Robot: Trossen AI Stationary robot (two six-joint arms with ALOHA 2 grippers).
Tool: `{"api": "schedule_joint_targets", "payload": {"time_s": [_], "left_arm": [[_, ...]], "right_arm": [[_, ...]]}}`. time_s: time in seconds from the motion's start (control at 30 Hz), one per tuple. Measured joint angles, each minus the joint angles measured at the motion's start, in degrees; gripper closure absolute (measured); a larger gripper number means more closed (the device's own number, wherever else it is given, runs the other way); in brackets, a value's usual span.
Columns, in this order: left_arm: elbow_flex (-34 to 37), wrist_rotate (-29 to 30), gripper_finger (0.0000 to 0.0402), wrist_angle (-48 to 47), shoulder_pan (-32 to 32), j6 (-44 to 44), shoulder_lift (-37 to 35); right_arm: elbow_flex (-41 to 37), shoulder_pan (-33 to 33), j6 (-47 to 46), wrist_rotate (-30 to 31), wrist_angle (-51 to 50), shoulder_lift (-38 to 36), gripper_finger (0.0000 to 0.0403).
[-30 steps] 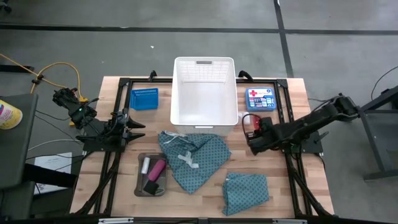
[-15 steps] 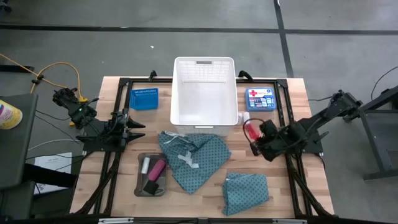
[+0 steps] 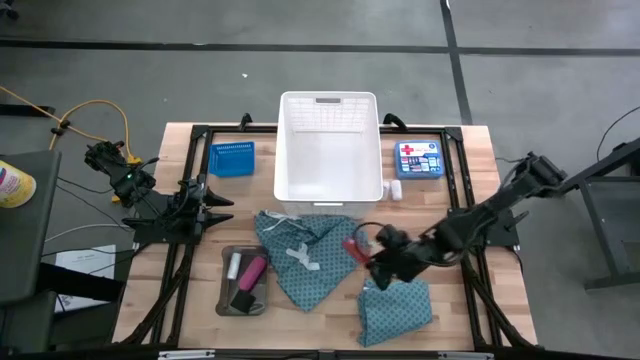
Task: Pick & place medical supplies in basket/bin
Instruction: Put the orange bottle into the blue bin
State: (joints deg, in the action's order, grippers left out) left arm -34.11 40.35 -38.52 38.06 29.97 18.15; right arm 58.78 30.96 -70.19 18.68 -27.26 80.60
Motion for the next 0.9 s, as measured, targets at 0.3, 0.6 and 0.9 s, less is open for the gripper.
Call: {"api": "schedule_joint_targets", "payload": {"time_s": [0.3, 0.6, 0.9], "left_arm": [[0.0, -0.01, 0.0229, 0.0, 0.0, -0.01, 0.0], [0.0, 0.01, 0.0229, -0.02, -0.02, 0.01, 0.0], [0.0, -0.01, 0.0229, -0.02, 0.0, 0.01, 0.0]], "right_arm": [[4.75, -8.82, 18.36, -11.82, 17.25, 11.76, 0.0292], [22.7, -14.13, 35.0, -17.12, 7.16, 20.57, 0.0292], [24.61, -14.99, 40.3, -17.39, 7.2, 21.13, 0.0291]]}}
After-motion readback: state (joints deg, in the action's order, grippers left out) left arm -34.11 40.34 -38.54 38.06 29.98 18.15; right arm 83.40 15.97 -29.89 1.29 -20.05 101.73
